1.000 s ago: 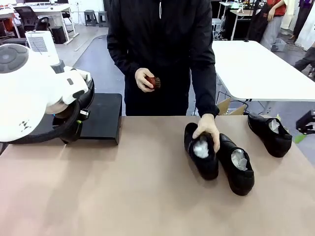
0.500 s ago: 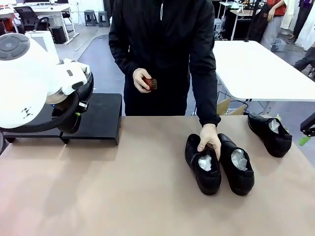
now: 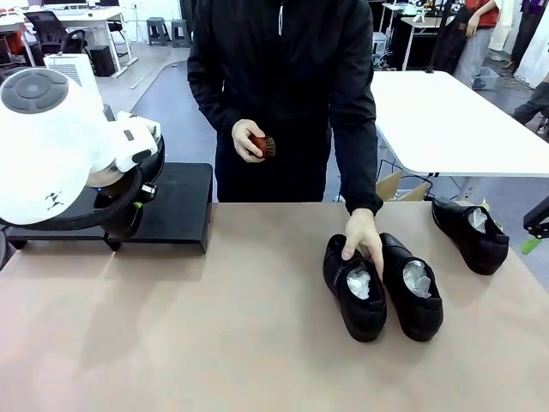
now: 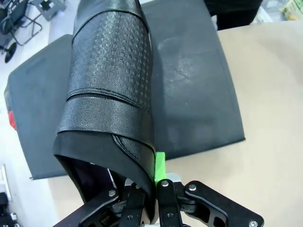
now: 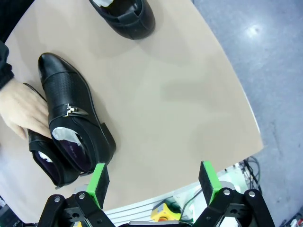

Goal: Organize the shoes by placing them on the stand.
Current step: Place the Shoe from the middle of the table onto the Shoes Stand.

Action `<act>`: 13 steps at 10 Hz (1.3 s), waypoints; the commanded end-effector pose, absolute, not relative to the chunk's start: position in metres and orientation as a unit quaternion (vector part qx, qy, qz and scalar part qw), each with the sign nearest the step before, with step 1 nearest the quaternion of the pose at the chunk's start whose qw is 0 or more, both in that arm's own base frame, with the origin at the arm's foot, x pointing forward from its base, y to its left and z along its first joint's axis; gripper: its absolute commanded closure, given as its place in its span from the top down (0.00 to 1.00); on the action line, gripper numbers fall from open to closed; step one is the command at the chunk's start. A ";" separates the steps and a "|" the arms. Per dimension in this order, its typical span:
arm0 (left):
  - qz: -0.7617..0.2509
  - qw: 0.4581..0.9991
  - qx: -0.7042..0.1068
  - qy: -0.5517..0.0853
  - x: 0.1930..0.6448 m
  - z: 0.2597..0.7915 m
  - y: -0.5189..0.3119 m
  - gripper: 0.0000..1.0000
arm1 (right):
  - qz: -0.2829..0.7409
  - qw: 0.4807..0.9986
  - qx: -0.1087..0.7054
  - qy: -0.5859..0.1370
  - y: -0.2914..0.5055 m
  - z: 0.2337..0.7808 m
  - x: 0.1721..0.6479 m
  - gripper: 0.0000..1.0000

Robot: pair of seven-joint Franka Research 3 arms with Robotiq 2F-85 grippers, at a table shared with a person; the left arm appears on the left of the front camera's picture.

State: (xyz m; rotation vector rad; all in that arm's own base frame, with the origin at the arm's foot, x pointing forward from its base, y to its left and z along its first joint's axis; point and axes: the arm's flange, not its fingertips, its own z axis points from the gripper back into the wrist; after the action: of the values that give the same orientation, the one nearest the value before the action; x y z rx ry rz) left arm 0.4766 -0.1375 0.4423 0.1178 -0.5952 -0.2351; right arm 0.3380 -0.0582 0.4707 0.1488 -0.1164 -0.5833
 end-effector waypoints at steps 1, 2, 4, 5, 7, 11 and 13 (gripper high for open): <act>-0.096 0.949 0.068 -0.292 0.510 0.429 -0.150 0.00 | -0.281 0.955 0.073 -0.060 -0.059 0.471 0.338 1.00; -0.089 0.950 0.067 -0.290 0.515 0.422 -0.151 0.00 | -0.281 0.955 0.073 -0.060 -0.059 0.471 0.338 1.00; -0.086 0.952 0.076 -0.283 0.520 0.414 -0.152 0.00 | -0.281 0.955 0.073 -0.060 -0.059 0.471 0.338 1.00; -0.082 0.953 0.085 -0.278 0.522 0.408 -0.150 0.00 | -0.281 0.955 0.073 -0.060 -0.059 0.471 0.338 1.00; -0.078 0.952 0.098 -0.281 0.524 0.405 -0.147 0.00 | -0.281 0.955 0.073 -0.060 -0.059 0.471 0.338 1.00; -0.077 0.946 0.103 -0.298 0.531 0.407 -0.143 0.00 | -0.281 0.955 0.073 -0.060 -0.059 0.471 0.338 1.00; -0.077 0.946 0.096 -0.298 0.535 0.405 -0.141 0.00 | -0.281 0.955 0.073 -0.060 -0.059 0.471 0.338 1.00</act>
State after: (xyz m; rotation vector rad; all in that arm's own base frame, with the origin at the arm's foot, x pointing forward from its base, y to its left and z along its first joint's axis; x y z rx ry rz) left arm 0.5270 -0.1409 0.4085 0.1926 -0.5700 -0.1705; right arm 0.3379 -0.0581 0.4710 0.1489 -0.1170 -0.5831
